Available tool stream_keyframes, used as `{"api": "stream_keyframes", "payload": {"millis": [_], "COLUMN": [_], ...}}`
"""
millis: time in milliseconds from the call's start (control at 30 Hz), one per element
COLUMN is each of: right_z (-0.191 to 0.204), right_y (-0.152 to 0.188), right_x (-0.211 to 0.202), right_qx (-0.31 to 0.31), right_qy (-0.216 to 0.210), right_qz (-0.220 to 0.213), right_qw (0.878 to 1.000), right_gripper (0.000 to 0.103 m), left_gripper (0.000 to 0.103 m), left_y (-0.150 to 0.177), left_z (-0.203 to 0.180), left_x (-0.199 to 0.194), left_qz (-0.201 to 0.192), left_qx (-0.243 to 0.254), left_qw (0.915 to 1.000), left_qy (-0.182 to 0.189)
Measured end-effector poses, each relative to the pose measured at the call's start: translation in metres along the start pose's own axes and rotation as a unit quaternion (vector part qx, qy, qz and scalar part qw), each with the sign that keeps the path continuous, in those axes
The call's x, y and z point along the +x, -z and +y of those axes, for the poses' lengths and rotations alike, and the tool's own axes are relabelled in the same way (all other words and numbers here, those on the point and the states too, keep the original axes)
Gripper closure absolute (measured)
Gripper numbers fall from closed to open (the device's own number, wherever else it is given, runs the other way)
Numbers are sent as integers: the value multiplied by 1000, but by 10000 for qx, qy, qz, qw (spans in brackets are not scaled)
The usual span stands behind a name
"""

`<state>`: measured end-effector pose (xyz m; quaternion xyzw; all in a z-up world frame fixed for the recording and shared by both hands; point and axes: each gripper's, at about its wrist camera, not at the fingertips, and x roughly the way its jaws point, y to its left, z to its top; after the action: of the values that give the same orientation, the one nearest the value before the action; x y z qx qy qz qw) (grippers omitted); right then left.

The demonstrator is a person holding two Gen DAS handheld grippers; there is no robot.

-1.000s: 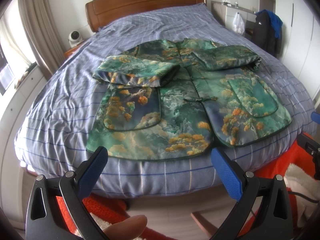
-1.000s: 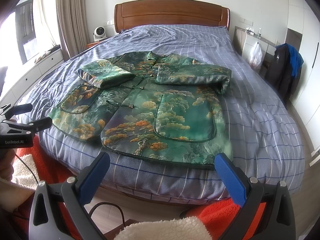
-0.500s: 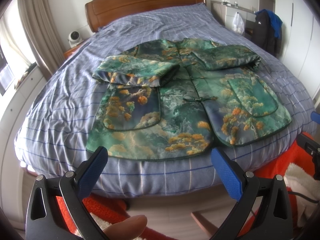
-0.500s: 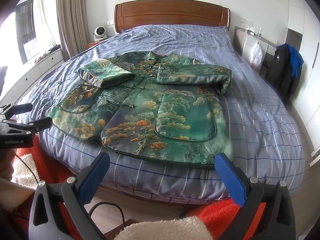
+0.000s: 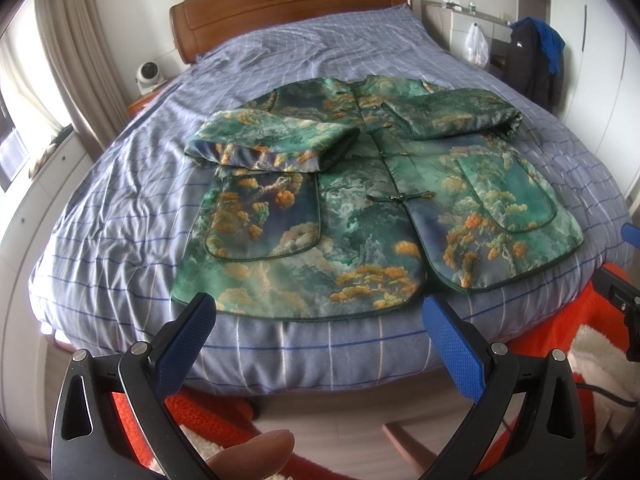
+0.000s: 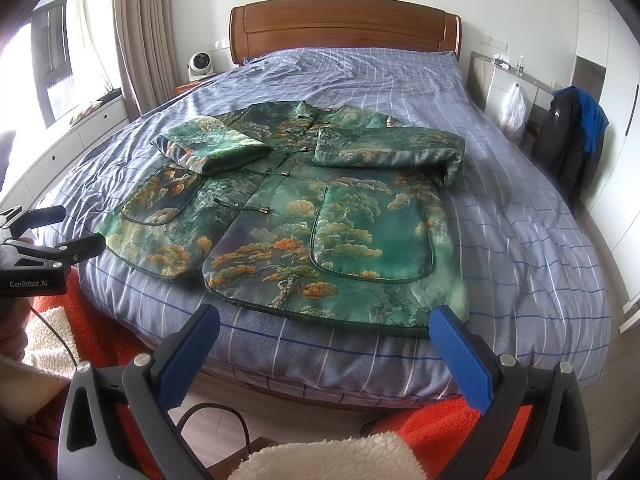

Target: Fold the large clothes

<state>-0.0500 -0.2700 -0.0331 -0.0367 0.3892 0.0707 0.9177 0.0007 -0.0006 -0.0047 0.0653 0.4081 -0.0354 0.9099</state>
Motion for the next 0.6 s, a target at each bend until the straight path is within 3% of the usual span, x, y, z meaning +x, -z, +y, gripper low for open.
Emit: {"api": "stream_keyframes", "payload": {"millis": [400,600], "right_z": [2,-4], "right_y": [2,3], "right_x": [-2,4], "right_qx": [-28,106], "right_qy": [25,14], "right_qz": [-39,47], "right_qw": [10000,9999], "right_gripper": [0,0], "left_gripper": [0,0], "left_y": [8,6], "left_z": [1,-2], "left_x": [0,1], "left_qz": [20,45], "left_qx": [-138,-438], "left_qw": [9998,9974], "left_qy": [124,572]}}
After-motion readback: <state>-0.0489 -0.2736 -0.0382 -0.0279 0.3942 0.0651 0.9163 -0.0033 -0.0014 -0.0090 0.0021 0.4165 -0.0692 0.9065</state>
